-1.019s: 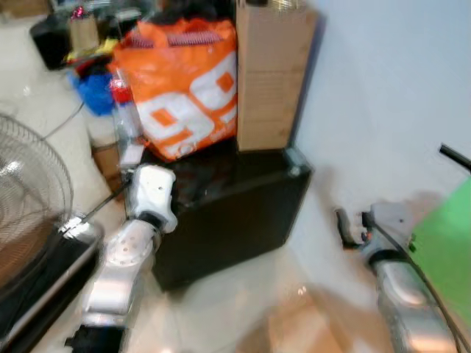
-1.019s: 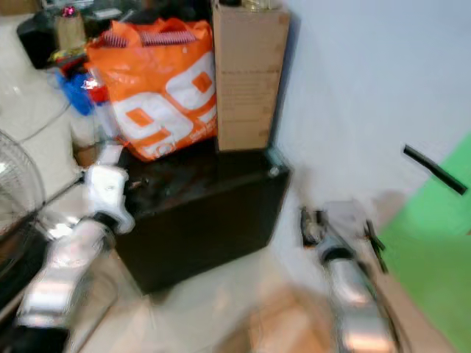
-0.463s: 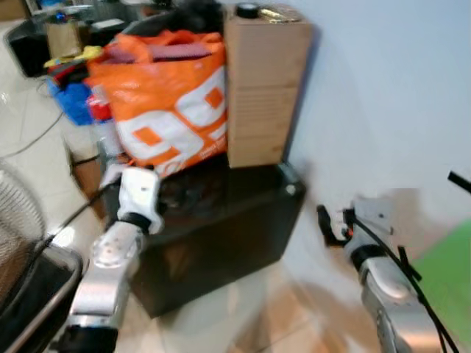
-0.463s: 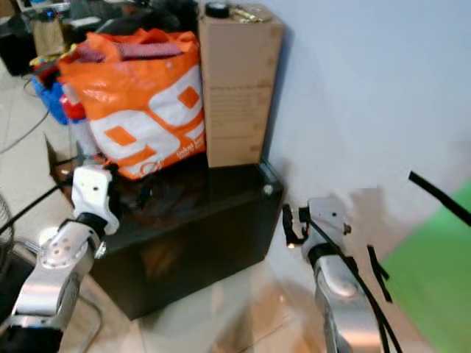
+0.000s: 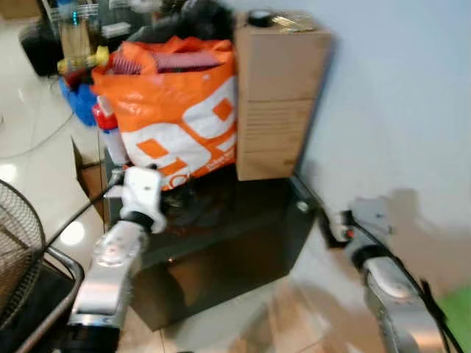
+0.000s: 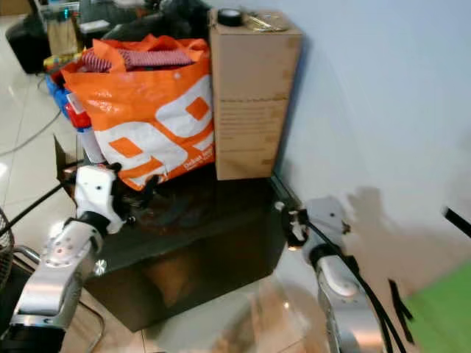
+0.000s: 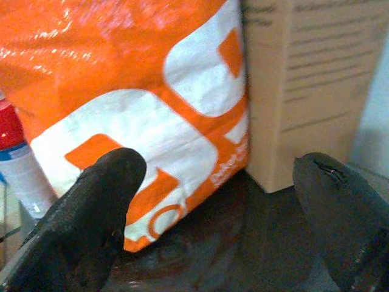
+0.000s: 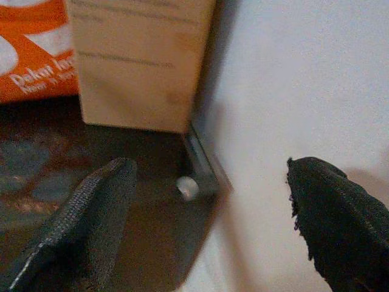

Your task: Hang keys on a hook

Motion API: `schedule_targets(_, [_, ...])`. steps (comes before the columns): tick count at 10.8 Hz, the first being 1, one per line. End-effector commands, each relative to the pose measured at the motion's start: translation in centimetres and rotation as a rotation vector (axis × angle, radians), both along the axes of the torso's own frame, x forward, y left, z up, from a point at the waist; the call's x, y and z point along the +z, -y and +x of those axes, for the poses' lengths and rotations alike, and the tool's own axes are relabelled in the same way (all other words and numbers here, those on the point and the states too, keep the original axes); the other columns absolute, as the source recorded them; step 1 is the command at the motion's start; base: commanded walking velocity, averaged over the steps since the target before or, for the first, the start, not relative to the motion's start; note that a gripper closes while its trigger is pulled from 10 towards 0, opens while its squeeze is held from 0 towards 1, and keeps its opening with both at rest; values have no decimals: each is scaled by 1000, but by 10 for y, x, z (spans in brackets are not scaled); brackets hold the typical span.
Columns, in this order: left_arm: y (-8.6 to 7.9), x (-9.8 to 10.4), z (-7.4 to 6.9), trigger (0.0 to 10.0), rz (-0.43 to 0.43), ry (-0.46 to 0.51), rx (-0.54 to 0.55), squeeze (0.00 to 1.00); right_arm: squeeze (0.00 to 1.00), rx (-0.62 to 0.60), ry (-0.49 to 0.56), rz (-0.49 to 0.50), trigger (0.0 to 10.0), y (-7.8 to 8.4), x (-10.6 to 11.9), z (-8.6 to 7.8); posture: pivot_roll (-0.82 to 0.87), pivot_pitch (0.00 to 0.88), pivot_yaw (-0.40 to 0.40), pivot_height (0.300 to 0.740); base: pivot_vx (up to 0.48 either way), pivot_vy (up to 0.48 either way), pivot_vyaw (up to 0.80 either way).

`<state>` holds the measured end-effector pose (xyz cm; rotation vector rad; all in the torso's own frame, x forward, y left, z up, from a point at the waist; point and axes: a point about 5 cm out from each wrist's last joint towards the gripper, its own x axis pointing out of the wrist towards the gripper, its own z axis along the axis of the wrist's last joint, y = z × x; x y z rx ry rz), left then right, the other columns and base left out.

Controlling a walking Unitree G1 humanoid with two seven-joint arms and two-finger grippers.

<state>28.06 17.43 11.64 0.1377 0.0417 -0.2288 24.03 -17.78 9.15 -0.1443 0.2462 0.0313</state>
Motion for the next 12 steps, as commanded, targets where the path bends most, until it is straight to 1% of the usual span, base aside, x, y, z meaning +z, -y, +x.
schedule_targets(1, [7,2,1,10000,5,8,-23,0,0,-25,8,-16,10000,9,2,0,-55,0,-2,740,364,0,800])
schedule_targets(2, [7,2,1,10000,5,8,-24,0,0,-40,2,-1,10000,12,0,-1,-56,0,1,740,360,0,0])
schedule_targets(4, [8,2,2,10000,4,6,-27,0,0,-25,-3,-23,10000,14,0,-1,-60,0,6,740,358,0,0])
schedule_targets(5, [9,1,1,10000,3,3,-30,0,0,25,-5,-65,10000,13,1,-1,-63,0,6,740,356,0,0])
schedule_targets(7, [10,-1,0,10000,-1,-2,-30,0,0,60,-24,-74,10000,14,-1,-4,-67,0,0,740,347,0,634])
schedule_targets(8, [11,-4,-2,10000,-9,-13,-26,0,0,84,-51,-60,10000,16,-5,-8,-70,0,-5,740,300,0,0])
schedule_targets(9, [12,-7,-3,10000,-12,-29,-24,0,0,99,-63,-77,10000,18,-6,-9,-70,0,-9,740,0,0,0])
schedule_targets(10, [14,-12,-6,10000,6,-51,-36,0,0,102,-76,-97,10000,23,-8,-11,-70,0,-15,740,0,0,0])
schedule_targets(12, [13,-20,-9,10000,39,-102,-43,0,0,132,-87,-110,10000,24,-9,-13,-73,0,-18,740,0,0,0])
